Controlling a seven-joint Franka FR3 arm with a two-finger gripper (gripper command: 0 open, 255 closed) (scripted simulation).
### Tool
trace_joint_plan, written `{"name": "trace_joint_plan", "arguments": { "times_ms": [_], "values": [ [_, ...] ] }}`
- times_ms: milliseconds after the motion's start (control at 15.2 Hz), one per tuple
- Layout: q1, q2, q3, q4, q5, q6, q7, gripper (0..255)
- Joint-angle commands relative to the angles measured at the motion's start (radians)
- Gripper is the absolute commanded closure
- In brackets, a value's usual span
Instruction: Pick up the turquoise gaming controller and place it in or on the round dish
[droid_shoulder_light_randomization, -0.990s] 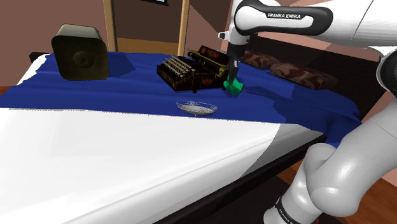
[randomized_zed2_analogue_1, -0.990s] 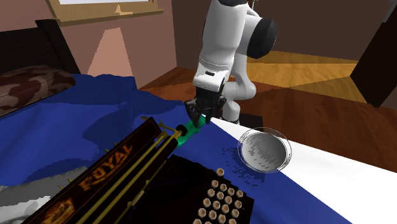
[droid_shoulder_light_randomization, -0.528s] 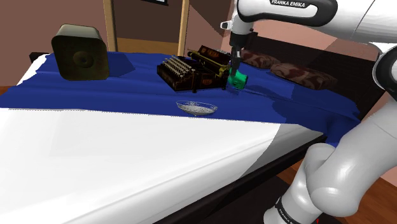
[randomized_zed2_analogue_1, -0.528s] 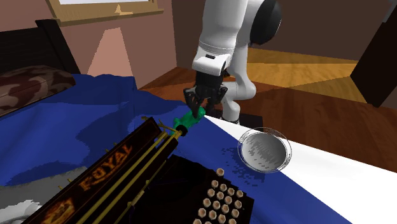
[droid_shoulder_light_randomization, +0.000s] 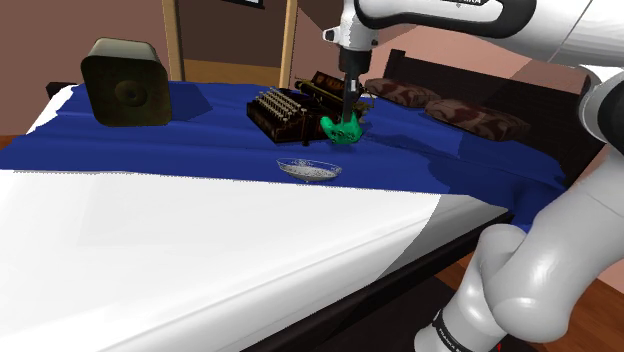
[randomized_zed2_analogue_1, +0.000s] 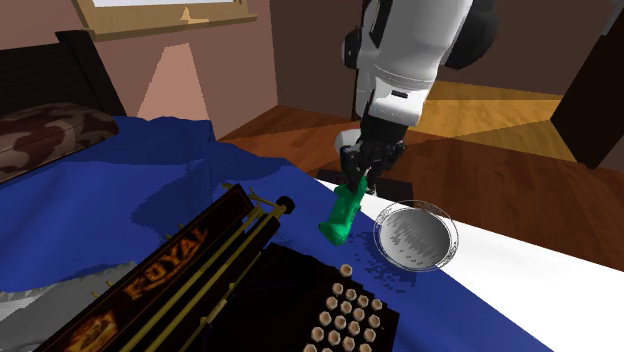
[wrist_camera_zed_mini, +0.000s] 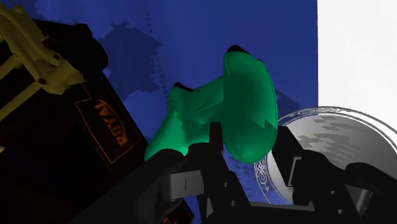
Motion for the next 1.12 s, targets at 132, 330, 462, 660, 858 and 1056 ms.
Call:
{"name": "trace_joint_plan", "arguments": {
  "times_ms": [132,330,462,660,858,1056],
  "values": [
    [0.038,0.033,0.059,0.035,0.019,-0.021,0.094,255],
    [0.067,0.065,0.099,0.067,0.032,-0.033,0.162,255],
    [0.086,0.092,0.126,0.095,0.04,-0.042,0.206,255],
    [0.115,0.139,0.163,0.147,0.05,-0.057,0.271,255],
    [0.134,0.168,0.185,0.166,0.055,-0.054,0.313,255],
    [0.133,0.155,0.184,0.11,0.055,-0.011,0.319,255]
  ]
}}
